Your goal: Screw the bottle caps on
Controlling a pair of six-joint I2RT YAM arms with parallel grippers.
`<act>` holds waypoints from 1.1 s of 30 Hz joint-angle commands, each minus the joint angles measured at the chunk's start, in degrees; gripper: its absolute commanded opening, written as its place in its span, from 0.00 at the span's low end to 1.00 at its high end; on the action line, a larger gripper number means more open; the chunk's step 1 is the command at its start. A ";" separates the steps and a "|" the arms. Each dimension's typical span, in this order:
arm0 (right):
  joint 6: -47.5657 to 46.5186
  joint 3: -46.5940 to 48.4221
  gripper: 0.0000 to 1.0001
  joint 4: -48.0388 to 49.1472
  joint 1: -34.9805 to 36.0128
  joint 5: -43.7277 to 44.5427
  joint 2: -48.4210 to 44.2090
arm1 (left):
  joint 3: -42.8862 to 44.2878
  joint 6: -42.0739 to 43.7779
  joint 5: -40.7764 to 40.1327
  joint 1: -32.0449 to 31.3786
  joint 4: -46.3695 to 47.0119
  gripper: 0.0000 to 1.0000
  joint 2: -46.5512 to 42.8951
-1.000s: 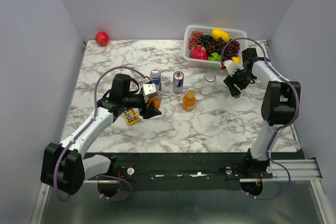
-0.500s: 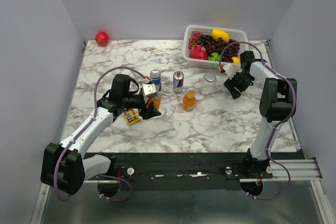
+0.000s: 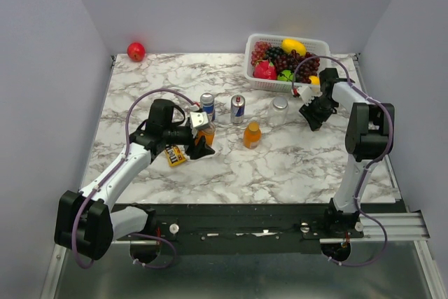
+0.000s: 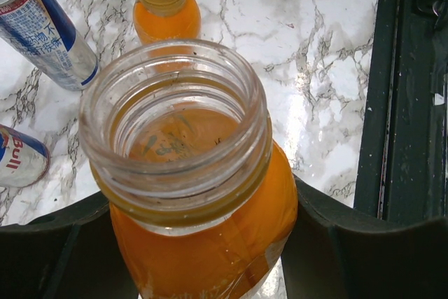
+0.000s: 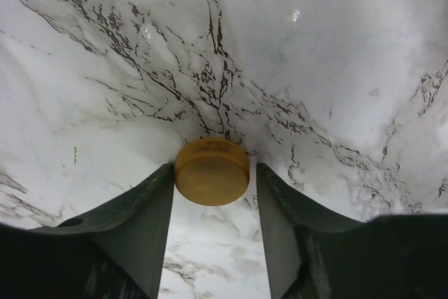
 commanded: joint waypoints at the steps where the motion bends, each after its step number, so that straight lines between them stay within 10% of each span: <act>1: -0.61 0.92 0.54 -0.15 -0.35 -0.57 1.33 | 0.99 1.00 -0.68 -0.10 -0.32 0.04 0.36; 12: -4.65 -3.74 0.38 -12.27 1.49 -13.47 -18.95 | -3.75 1.02 4.41 -1.85 5.72 0.00 -0.08; 19: -9.05 -1.02 0.40 -19.31 17.56 -28.07 -34.70 | -8.94 -8.66 4.77 -6.68 19.45 0.00 -2.62; 33: -3.15 24.10 0.41 -21.33 43.41 -26.58 -20.56 | -7.36 -1.90 2.92 -11.35 11.64 0.00 -5.44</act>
